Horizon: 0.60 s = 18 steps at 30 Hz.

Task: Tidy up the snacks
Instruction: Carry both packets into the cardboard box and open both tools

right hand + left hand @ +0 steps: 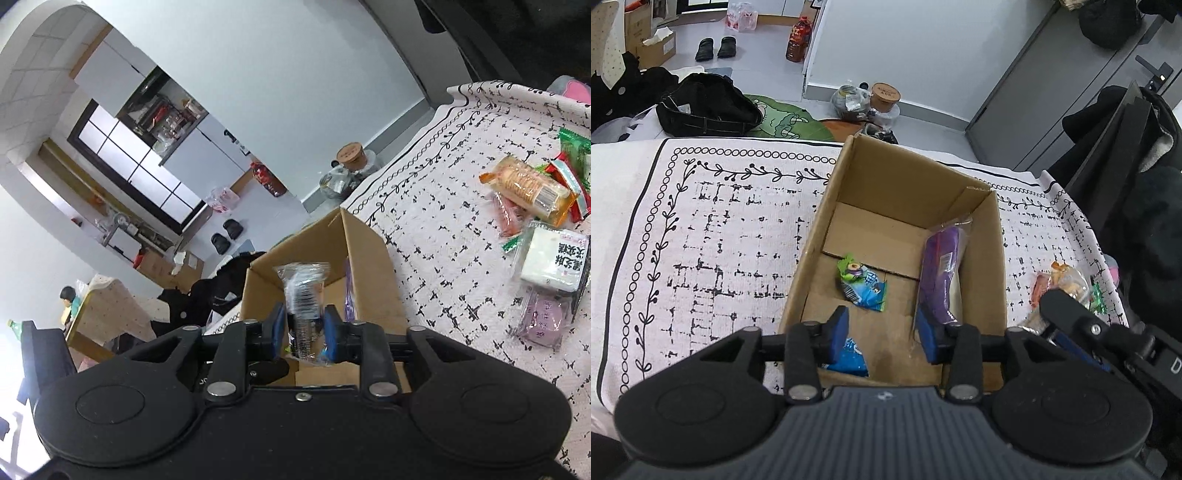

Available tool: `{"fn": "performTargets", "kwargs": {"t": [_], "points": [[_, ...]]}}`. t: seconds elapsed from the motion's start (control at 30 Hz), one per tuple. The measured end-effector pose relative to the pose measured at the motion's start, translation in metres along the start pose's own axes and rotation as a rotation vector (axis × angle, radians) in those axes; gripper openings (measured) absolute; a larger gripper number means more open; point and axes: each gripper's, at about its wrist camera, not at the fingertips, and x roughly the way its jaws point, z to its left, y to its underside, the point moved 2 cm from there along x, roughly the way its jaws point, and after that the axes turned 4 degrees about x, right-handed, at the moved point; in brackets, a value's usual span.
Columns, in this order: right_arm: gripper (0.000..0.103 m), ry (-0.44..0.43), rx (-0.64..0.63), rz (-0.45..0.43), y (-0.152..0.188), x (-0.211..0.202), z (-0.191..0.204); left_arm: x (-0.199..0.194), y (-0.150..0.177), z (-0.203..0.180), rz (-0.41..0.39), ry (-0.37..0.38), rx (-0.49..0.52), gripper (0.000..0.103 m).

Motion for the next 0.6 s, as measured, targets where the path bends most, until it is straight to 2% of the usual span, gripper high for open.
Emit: {"fn": "performTargets", "kwargs": {"t": [0.03,0.07,0.33,0.43,0.53,0.6], "points": [[0.04,-0.002,0.004,0.003,0.0,-0.001,-0.001,-0.001,0.0,0.0,0.002,-0.003,-0.002,0.047],[0.041,-0.004,0.012,-0.002,0.0,-0.003,-0.002,-0.002,0.001,0.0,0.003,-0.006,-0.004,0.049],[0.071,0.051,0.039,-0.064,-0.006,-0.023,-0.012,-0.003,0.003,-0.005,0.03,-0.023,-0.004,0.06],[0.078,0.086,0.048,-0.099,-0.01,-0.032,-0.017,-0.003,0.005,-0.012,0.038,-0.026,0.01,0.062],[0.081,0.114,0.065,-0.127,-0.014,-0.04,-0.023,-0.003,0.008,-0.021,0.042,-0.039,0.03,0.068],[0.081,0.129,0.076,-0.133,-0.016,-0.044,-0.028,-0.004,0.009,-0.027,0.043,-0.04,0.039,0.069]]}}
